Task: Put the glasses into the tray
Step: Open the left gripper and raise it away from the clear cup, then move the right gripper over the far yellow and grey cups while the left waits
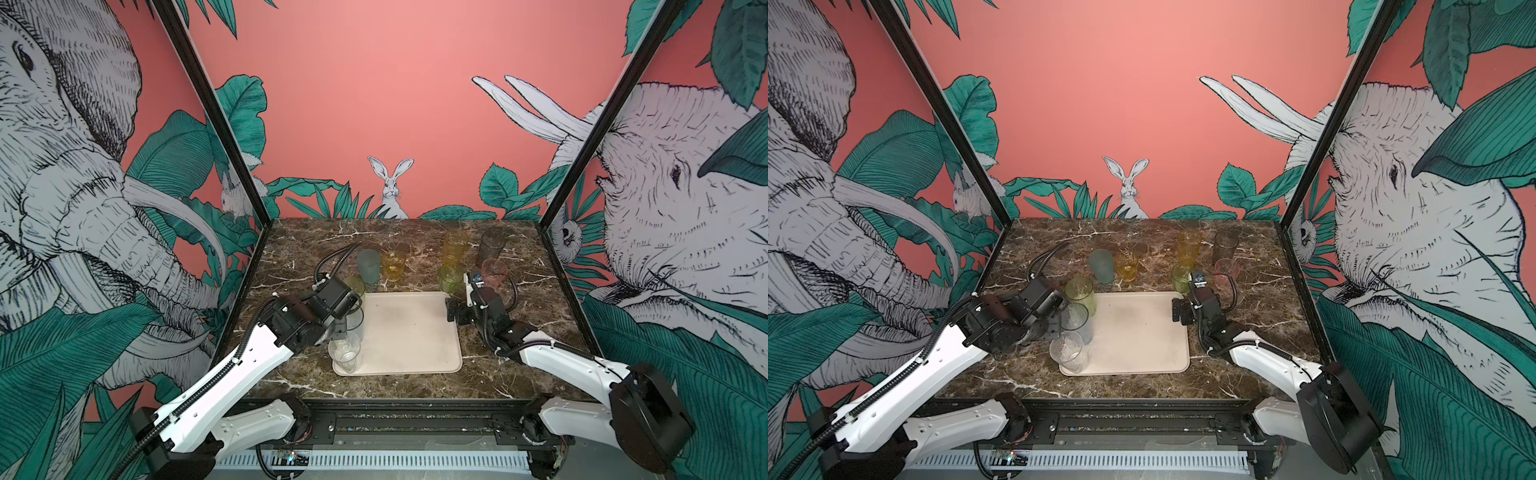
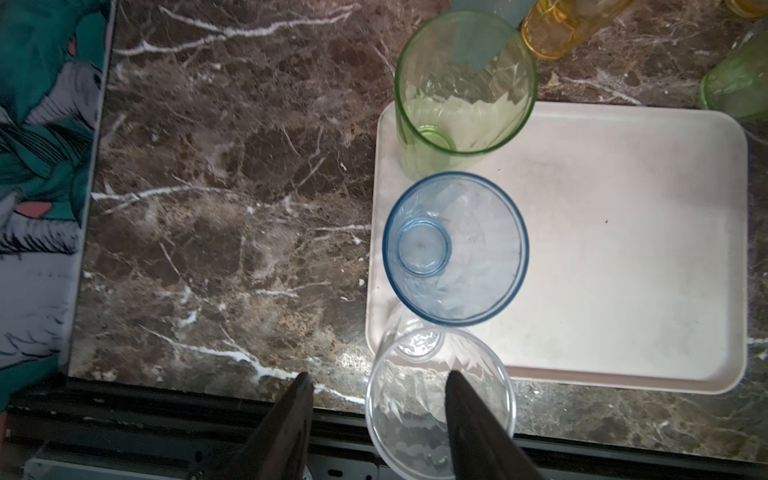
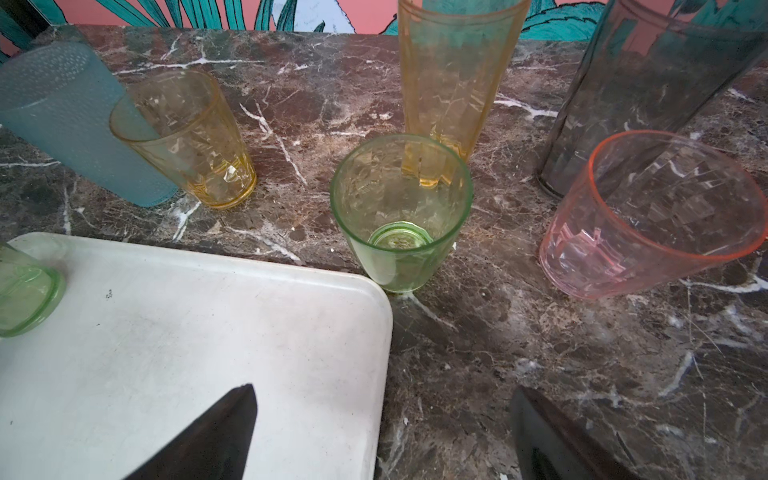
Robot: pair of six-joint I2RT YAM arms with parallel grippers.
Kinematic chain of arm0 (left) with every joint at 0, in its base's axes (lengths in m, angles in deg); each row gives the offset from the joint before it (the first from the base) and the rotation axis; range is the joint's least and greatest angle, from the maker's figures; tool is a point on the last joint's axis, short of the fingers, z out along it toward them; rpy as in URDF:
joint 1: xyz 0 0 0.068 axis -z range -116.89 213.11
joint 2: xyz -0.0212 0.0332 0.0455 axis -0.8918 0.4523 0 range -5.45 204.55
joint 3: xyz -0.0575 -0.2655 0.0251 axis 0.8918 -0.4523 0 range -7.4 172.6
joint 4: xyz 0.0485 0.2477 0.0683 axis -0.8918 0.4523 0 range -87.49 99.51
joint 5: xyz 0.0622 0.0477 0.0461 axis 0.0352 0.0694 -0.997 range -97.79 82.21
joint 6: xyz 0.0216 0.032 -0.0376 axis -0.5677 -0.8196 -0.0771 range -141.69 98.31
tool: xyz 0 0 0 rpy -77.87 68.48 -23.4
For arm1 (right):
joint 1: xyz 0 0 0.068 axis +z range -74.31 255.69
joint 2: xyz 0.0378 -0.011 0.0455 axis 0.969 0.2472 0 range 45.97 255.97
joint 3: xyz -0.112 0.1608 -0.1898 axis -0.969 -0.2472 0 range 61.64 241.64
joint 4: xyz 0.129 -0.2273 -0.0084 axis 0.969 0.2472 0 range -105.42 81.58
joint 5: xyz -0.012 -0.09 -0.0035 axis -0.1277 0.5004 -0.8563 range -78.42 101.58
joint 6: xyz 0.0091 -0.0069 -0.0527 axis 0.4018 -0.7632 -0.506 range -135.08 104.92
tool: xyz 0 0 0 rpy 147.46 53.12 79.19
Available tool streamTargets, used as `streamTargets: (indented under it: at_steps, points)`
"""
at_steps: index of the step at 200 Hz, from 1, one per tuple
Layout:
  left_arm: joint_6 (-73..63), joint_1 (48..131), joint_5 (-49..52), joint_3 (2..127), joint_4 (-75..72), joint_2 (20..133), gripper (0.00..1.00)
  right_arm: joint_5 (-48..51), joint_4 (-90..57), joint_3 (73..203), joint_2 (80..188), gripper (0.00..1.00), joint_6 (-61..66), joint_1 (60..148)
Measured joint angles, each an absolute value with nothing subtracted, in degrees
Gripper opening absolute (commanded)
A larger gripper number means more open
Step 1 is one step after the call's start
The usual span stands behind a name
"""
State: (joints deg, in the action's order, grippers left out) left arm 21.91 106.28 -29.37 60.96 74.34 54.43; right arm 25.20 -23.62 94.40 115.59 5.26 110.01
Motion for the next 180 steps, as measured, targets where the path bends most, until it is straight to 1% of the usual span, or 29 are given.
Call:
streamTargets:
  at_steps: [42, 68, 100, 133, 180]
  points:
    - [14.6, 96.8, -27.9, 61.9, 69.7, 55.2, 0.62, 23.5, -20.1, 98.5, 115.5, 0.96, 5.3, 109.9]
    - [11.0, 91.6, -25.3, 61.8, 65.0, 55.3, 0.64, 21.6, -16.2, 104.4, 116.1, 0.94, 5.3, 109.8]
    - [7.5, 85.6, -21.2, 61.3, 60.0, 56.2, 0.65, 18.2, -11.9, 112.6, 119.3, 0.91, 5.9, 109.8]
    - [5.1, 81.7, -18.3, 59.8, 56.7, 57.0, 0.67, 15.1, -7.6, 120.8, 124.3, 0.9, 6.7, 109.9]
    - [2.6, 78.0, -15.3, 56.1, 54.4, 56.5, 0.68, 13.8, -1.9, 132.4, 131.3, 0.91, 6.5, 110.6]
